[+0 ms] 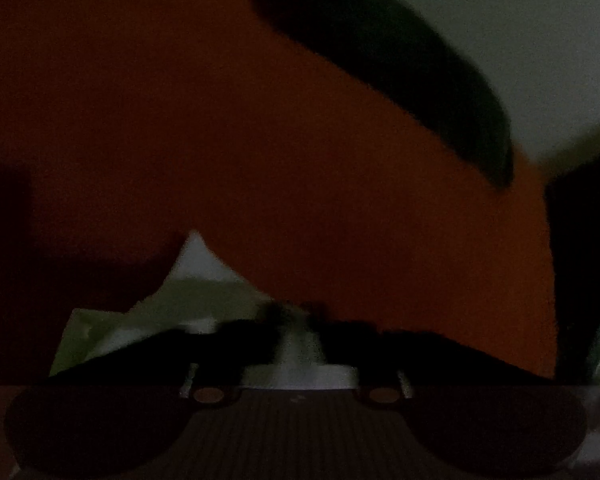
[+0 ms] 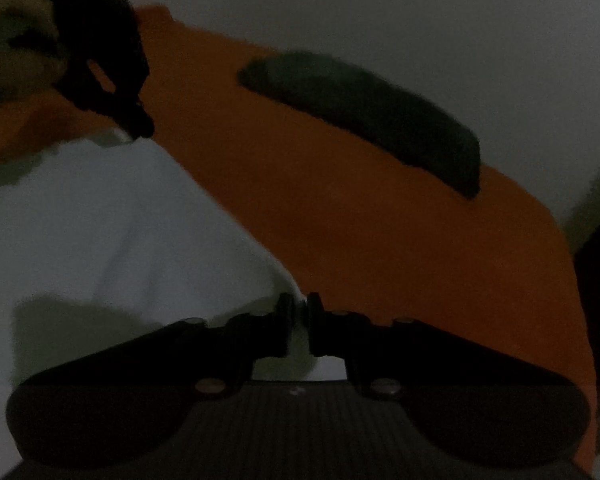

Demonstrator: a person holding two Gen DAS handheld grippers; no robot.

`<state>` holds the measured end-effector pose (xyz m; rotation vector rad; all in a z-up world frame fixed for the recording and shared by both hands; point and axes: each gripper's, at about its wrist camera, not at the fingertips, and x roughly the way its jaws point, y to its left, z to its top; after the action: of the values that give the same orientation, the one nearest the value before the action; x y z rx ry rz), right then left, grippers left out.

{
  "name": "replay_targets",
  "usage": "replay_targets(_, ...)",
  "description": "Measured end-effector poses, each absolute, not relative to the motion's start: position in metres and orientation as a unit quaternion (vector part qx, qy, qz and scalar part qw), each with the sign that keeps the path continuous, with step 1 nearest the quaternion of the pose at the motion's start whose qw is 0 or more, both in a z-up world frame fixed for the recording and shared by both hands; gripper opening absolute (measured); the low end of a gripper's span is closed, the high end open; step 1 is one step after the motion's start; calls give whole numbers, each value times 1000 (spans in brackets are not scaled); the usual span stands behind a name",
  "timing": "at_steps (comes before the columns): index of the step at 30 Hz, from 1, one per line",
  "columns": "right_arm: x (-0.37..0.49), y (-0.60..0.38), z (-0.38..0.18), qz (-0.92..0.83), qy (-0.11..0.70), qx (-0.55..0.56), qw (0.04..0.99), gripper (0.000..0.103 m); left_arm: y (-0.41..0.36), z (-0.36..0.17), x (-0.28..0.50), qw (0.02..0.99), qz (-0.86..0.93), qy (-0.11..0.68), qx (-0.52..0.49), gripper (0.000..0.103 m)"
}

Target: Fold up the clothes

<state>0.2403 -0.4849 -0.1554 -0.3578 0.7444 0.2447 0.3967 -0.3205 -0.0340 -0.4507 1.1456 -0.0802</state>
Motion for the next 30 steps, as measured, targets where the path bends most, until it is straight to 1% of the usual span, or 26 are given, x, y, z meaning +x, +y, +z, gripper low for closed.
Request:
replay_targets(1,246,-485,-162,114,376,-168,904,20,-320,-31,392,824,-30,530,-199,75)
replay_targets(2,251,-486,-168,115,392,-161,898,26,-320,-29,388,832,-23,523,-186,71)
replay_targets(5,241,-502,-162,106,374,-133,912,27,-299,-18,381,853,-29,497,-156,70)
replay_targets(6,232,-513,-153,99,360,-111,921,32,-294,-17,373,859,-31,493,-135,70)
replay_targets(7,223,-525,-144,91,345,-89,930,37,-288,-17,365,864,-33,491,-112,70)
replay_targets(8,212,-540,-136,79,334,-61,937,50,-283,-17,358,868,-35,488,-89,68)
replay_targets(9,200,-558,-129,65,325,-32,943,59,-283,-22,353,866,-44,492,-73,66)
replay_targets(11,184,-588,-129,27,333,4,942,59,-285,-32,342,864,-62,497,-47,58)
replay_targets(13,175,-618,-139,-17,348,40,936,59,-296,-35,332,872,-62,484,-34,54)
replay_targets(16,173,-650,-160,-73,364,112,922,59,-328,-43,317,874,-100,476,-7,53)
replay_targets(18,177,-658,-171,-78,366,146,916,59,-347,-50,312,875,-122,468,18,36)
replay_targets(19,180,-660,-176,-79,369,157,913,58,-354,-56,310,876,-121,466,20,16)
replay_targets(20,185,-660,-179,-76,369,165,911,58,-362,-63,306,877,-117,465,18,8)
replay_targets(21,190,-660,-182,-73,367,171,911,58,-364,-64,306,881,-109,460,4,7)
replay_targets(22,196,-660,-185,-69,366,177,911,58,-363,-52,297,886,-100,452,-18,6)
replay_targets(24,204,-660,-189,-59,360,175,915,56,-352,-43,294,893,-91,436,-63,5)
replay_targets(25,212,-656,-190,-57,370,163,913,51,-343,-37,291,895,-91,428,-82,5)
replay_targets(26,221,-650,-192,-56,383,150,910,20,-333,-31,288,897,-91,420,-100,5)
replay_targets(27,230,-641,-194,-58,400,123,906,10,-323,-24,285,899,-91,413,-118,6)
replay_targets(29,232,-631,-190,-70,393,93,912,10,-319,-22,287,891,-101,417,-149,6)
replay_targets(30,229,-630,-187,-78,378,96,918,10,-325,-25,290,888,-103,422,-149,6)
